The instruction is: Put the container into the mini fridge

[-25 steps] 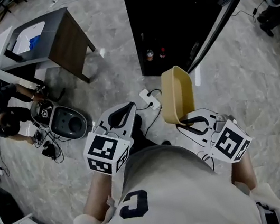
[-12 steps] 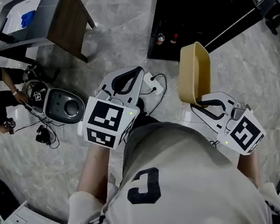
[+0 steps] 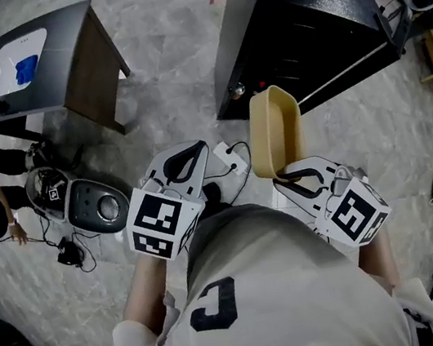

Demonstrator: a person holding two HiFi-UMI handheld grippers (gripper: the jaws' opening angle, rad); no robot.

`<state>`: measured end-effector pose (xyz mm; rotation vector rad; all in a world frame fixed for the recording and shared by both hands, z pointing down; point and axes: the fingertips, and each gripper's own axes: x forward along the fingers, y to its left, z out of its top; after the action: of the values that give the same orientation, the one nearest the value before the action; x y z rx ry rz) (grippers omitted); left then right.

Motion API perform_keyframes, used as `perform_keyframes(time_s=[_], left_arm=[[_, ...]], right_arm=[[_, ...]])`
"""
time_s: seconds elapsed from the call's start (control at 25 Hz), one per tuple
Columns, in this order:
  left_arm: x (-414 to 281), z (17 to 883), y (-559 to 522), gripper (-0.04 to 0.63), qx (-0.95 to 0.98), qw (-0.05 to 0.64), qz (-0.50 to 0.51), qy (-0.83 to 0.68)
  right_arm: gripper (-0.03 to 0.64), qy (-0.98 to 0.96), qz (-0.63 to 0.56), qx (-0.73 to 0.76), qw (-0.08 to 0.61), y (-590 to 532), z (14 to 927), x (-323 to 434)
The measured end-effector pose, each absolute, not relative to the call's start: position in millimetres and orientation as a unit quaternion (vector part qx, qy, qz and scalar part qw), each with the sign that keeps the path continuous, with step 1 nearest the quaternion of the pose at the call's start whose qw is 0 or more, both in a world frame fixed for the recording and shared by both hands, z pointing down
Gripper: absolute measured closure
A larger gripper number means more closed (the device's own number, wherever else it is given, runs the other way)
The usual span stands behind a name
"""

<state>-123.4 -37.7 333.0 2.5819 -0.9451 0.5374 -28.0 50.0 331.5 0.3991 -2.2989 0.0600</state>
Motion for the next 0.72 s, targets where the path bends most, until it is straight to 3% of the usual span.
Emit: perform_keyframes(time_s=[0.72], left_arm=[[-118.2,346.2,-85.8,0.540,0.912,0.178,0.199,-0.311]], right_arm=[[0.584,-0.881,0.026,0.169,0.441,-1.9,346.4,-24.1]])
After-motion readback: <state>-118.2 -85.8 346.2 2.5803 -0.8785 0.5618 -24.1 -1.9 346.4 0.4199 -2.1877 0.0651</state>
